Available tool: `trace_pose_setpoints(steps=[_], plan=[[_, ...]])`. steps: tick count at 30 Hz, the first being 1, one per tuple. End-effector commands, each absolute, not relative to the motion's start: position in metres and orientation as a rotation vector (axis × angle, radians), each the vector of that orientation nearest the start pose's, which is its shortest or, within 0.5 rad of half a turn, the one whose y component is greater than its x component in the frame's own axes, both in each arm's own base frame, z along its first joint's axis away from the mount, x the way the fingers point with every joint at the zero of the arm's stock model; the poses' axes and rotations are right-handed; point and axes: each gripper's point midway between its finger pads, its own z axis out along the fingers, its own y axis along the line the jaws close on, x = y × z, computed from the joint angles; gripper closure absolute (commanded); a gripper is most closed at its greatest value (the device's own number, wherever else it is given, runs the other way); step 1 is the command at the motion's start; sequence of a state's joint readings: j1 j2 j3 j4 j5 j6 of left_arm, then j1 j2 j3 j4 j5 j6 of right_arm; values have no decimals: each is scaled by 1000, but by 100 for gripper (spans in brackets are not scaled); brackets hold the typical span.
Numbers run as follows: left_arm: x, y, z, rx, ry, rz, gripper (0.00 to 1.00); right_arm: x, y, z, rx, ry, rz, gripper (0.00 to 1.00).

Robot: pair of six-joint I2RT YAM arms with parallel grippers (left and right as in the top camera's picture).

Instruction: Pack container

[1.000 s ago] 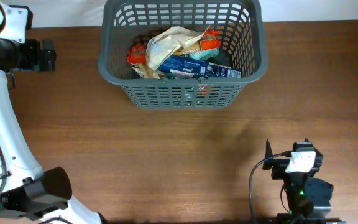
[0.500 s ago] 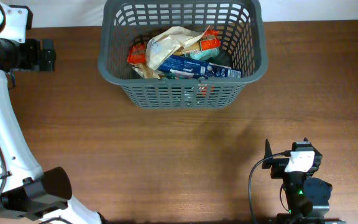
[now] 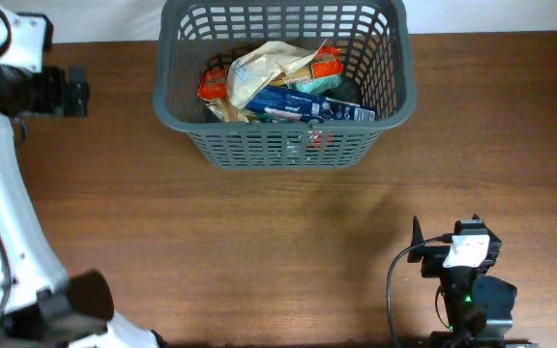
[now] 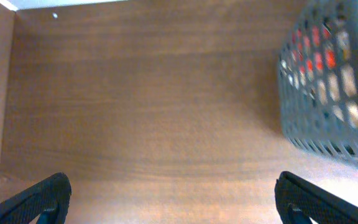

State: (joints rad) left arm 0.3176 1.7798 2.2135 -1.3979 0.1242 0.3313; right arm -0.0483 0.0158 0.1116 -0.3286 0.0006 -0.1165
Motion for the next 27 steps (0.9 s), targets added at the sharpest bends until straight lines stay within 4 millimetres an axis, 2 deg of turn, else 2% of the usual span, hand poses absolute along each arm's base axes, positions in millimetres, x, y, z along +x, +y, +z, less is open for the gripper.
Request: trace_pose_setpoints(steps=[1,4,7,10,12,14,17,19,20,24,27], plan=[[356,76,357,112,2458,92,1,233,-11,142,-67,1800,-126,1],[323,50,337,173,2500,54,1,233,-11,142,-67,1800,-127,1],[304,37,318,228,2478,94,1,233,-11,142,-67,1800,-127,1],[306,1,310,342,2302,2,1,233,-11,142,-67,1800,-127,1],[313,-26,313,427,2090,-47,1,233,-11,142,-67,1801,-126,1],[312,-41,321,443,1884,-62,1,233,-11,142,-67,1801,-127,1],[297,-41,322,385,1663,-45,1,233,-11,142,-67,1800,-127,1],[282,-33,309,354,1570,6,1,233,-11,142,-67,1801,-127,1],[277,-27,299,332,1552,34,1,233,-11,142,-67,1800,-127,1],[261,-6,242,238,1580,130,1,233,-11,142,-67,1800,-127,1],[254,-3,206,223,1599,143,1,233,-11,142,-67,1801,-127,1]])
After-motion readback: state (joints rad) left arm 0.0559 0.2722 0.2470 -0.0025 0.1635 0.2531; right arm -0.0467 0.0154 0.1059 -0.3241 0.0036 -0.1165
